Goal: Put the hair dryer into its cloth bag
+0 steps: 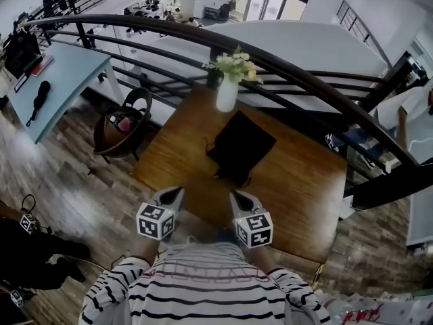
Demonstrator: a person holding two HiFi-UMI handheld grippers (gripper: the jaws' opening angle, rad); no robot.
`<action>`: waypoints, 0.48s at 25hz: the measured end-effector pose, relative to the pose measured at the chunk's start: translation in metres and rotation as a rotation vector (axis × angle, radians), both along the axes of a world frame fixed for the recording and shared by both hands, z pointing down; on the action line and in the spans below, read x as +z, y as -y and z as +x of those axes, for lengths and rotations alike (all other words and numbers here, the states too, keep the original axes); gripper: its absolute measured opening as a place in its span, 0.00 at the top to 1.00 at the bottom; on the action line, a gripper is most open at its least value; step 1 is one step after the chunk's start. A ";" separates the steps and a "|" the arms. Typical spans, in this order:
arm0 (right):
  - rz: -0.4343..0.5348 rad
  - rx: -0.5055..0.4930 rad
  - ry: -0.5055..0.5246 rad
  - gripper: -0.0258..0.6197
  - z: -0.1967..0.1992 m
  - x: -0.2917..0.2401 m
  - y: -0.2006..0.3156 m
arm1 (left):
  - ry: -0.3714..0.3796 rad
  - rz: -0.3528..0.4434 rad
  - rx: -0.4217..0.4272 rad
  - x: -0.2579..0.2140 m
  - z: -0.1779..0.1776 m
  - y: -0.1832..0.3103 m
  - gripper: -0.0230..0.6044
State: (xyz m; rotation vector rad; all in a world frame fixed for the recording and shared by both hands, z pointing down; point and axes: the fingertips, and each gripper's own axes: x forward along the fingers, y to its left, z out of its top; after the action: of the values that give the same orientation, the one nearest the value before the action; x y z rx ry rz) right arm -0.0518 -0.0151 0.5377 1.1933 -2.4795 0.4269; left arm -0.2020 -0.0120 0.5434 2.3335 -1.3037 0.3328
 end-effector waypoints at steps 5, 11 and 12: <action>0.012 -0.018 -0.015 0.96 -0.010 -0.003 0.000 | -0.009 0.013 -0.034 -0.002 -0.015 -0.007 0.96; 0.027 -0.027 -0.012 0.96 -0.020 -0.005 0.005 | -0.009 0.029 -0.070 -0.002 -0.027 -0.008 0.96; 0.029 -0.026 -0.010 0.96 -0.021 -0.006 0.005 | -0.009 0.033 -0.074 -0.003 -0.028 -0.009 0.96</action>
State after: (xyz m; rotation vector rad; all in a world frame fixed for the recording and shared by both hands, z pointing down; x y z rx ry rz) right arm -0.0727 -0.0201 0.5318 1.1697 -2.4983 0.3781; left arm -0.2299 -0.0033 0.5406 2.3042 -1.3972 0.2785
